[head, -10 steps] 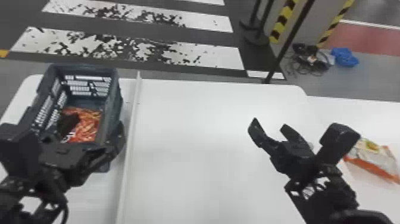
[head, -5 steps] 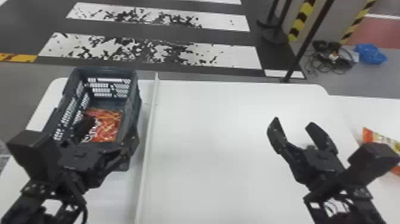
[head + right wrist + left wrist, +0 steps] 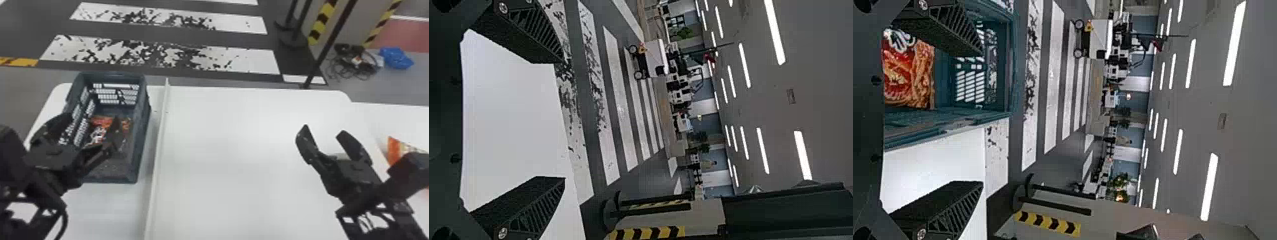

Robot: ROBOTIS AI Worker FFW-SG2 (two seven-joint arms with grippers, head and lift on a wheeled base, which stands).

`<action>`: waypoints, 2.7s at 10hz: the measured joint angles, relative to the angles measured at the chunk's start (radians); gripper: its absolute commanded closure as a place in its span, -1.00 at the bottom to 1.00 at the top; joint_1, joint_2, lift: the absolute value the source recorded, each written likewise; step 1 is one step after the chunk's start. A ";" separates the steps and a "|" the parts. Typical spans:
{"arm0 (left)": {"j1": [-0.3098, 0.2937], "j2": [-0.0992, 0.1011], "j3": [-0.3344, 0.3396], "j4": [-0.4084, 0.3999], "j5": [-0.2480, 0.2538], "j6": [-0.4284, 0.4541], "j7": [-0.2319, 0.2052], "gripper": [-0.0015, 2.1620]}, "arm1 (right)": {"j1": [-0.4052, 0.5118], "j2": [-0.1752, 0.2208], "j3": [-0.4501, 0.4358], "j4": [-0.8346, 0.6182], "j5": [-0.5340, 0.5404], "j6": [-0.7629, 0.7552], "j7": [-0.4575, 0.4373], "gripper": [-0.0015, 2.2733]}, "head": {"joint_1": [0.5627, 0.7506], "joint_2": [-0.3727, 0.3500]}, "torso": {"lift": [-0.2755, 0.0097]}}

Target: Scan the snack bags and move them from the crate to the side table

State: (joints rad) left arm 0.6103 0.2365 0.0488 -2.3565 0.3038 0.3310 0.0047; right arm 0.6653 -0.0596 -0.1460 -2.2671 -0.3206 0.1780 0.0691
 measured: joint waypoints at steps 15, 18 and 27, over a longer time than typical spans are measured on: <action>-0.626 -0.027 0.024 0.312 0.114 0.833 0.197 -0.92 | -0.149 -0.090 0.008 0.162 -0.040 0.088 0.001 -0.90 | 0.41 0.02 | 0.32; -0.681 -0.030 0.022 0.367 0.114 0.920 0.208 -0.83 | -0.154 -0.095 0.008 0.167 -0.050 0.088 0.007 -0.90 | 0.41 0.04 | 0.32; -0.845 -0.035 0.009 0.560 0.114 1.116 0.196 -0.83 | -0.142 -0.120 0.023 0.143 -0.065 0.087 0.018 -0.90 | 0.41 0.07 | 0.32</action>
State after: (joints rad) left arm -0.2348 0.2018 0.0578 -1.7964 0.4178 1.4468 0.2010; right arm 0.5237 -0.1801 -0.1230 -2.1243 -0.3851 0.2646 0.0874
